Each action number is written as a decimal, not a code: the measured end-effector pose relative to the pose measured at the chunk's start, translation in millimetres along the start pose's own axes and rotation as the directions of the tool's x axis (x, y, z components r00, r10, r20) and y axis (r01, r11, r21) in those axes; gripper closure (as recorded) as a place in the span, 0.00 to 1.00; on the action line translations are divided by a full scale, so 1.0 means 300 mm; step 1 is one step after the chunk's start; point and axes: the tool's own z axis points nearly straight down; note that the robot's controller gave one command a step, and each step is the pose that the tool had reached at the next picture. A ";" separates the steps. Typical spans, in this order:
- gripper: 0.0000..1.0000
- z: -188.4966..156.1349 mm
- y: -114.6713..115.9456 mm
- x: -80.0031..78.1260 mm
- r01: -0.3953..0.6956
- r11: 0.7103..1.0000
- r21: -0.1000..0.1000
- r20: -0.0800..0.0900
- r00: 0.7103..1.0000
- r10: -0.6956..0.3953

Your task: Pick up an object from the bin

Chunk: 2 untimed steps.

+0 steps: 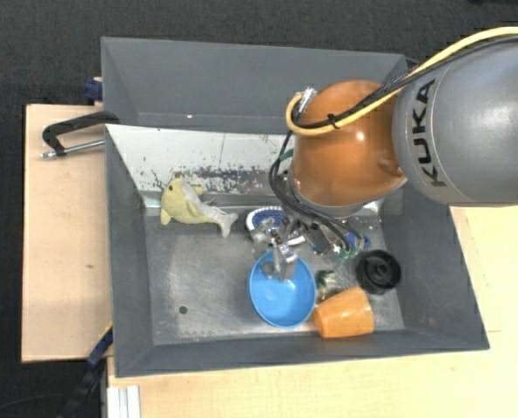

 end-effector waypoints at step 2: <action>1.00 -0.153 0.158 -0.044 0.308 0.952 -0.002 -0.001 0.952 -0.308</action>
Offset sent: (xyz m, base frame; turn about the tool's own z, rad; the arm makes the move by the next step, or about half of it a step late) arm 0.0014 0.0471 -0.1091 0.0717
